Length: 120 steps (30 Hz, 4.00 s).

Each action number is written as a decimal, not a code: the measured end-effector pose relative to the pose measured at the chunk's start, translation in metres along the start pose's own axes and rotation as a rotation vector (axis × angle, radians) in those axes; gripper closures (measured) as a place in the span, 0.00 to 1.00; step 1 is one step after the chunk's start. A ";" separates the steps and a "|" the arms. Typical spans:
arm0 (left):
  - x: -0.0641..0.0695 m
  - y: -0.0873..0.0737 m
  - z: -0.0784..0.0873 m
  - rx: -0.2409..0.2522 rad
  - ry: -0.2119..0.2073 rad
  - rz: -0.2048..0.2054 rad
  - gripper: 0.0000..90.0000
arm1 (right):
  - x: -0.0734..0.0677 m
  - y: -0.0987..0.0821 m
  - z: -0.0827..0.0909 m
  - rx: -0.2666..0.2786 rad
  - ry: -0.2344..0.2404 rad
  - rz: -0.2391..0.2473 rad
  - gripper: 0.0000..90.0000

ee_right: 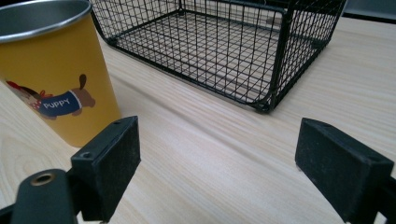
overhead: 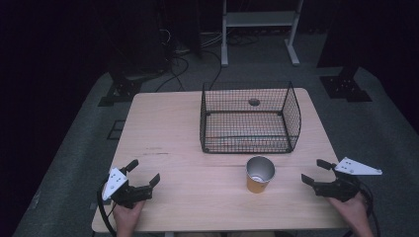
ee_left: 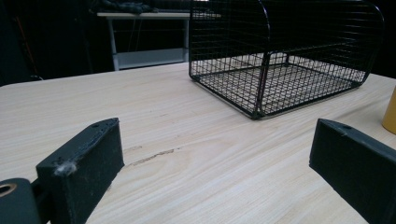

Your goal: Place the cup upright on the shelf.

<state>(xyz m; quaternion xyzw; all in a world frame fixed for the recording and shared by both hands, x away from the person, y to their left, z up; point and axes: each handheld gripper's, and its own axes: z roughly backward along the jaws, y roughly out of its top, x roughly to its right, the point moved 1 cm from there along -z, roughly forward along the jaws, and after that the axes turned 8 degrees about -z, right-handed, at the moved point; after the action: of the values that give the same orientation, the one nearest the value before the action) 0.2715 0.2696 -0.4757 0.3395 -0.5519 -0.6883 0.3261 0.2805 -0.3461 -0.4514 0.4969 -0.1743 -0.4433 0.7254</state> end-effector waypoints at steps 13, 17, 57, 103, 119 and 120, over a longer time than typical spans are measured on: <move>0.000 0.000 0.001 0.004 -0.004 0.000 0.02 | -0.011 0.008 -0.002 -0.004 0.029 0.025 0.15; 0.000 0.000 0.001 0.005 -0.003 -0.001 0.02 | -0.017 0.008 -0.003 -0.006 0.042 0.039 0.15; 0.001 0.000 0.001 0.006 -0.004 -0.004 0.02 | -0.072 0.010 -0.013 -0.048 0.161 0.150 0.15; 0.001 0.000 0.001 0.008 -0.005 -0.006 0.02 | -0.102 0.020 -0.052 -0.089 0.189 0.178 0.08; 0.000 0.000 0.001 0.009 -0.006 -0.005 0.02 | -0.112 0.026 -0.077 -0.082 0.192 0.195 0.08; 0.000 0.000 0.001 0.010 -0.006 -0.005 0.02 | -0.112 0.026 -0.079 -0.081 0.194 0.193 0.08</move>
<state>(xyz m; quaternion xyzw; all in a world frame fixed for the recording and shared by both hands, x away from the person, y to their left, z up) 0.2704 0.2700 -0.4752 0.3405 -0.5554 -0.6873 0.3213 0.2862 -0.2068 -0.4424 0.4887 -0.1324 -0.3278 0.7976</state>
